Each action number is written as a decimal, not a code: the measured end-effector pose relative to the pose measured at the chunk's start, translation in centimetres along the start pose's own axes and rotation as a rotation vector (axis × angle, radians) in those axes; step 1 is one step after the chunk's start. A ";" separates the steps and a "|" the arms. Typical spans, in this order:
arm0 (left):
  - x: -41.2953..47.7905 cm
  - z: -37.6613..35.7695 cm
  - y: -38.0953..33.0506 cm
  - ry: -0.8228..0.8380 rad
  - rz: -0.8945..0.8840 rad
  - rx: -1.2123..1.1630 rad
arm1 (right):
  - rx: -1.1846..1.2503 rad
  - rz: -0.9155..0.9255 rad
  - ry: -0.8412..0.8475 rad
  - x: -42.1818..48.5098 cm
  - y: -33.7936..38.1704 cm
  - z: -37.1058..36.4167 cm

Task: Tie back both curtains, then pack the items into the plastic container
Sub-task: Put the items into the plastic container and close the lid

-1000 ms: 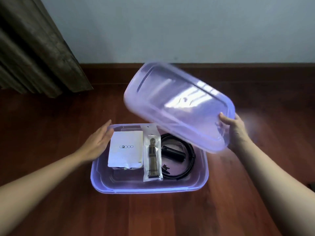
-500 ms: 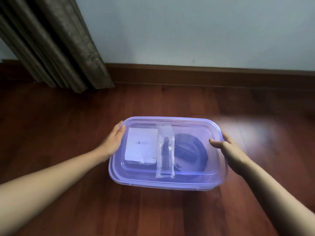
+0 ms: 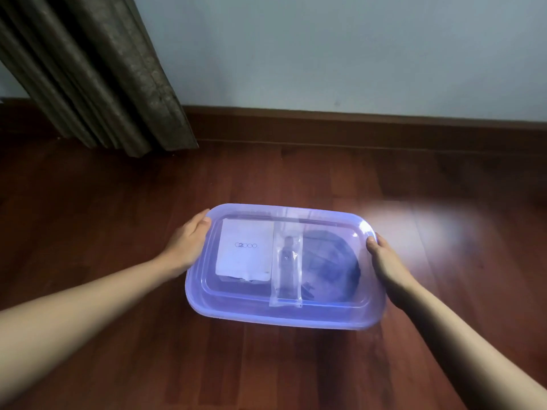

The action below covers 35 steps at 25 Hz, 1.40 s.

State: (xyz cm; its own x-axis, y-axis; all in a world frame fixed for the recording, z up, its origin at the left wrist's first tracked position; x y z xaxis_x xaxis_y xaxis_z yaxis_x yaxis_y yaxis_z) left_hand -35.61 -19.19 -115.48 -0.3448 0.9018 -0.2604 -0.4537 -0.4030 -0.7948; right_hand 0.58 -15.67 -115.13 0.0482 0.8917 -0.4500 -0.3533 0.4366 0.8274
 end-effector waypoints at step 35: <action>-6.5 3.8 4.0 -0.281 0.321 -0.104 | 0.075 -0.014 -0.134 -2.5 -1.0 -5.5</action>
State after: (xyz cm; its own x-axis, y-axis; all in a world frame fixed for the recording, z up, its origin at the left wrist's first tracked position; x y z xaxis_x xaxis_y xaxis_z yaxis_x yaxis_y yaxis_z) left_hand -38.28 -27.24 -114.92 -0.6713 0.6505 -0.3554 -0.2071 -0.6249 -0.7527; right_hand -4.28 -18.98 -116.66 0.1790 0.8911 -0.4171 -0.2810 0.4526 0.8463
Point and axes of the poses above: each hand's wrist, its own x-axis towards the middle knuckle, its own z-axis out of the back of the hand, y = z × x, the point moved 3 cm from there along x, towards the middle knuckle, and after that the axes turned 2 degrees about -y, right-handed, at the moved point
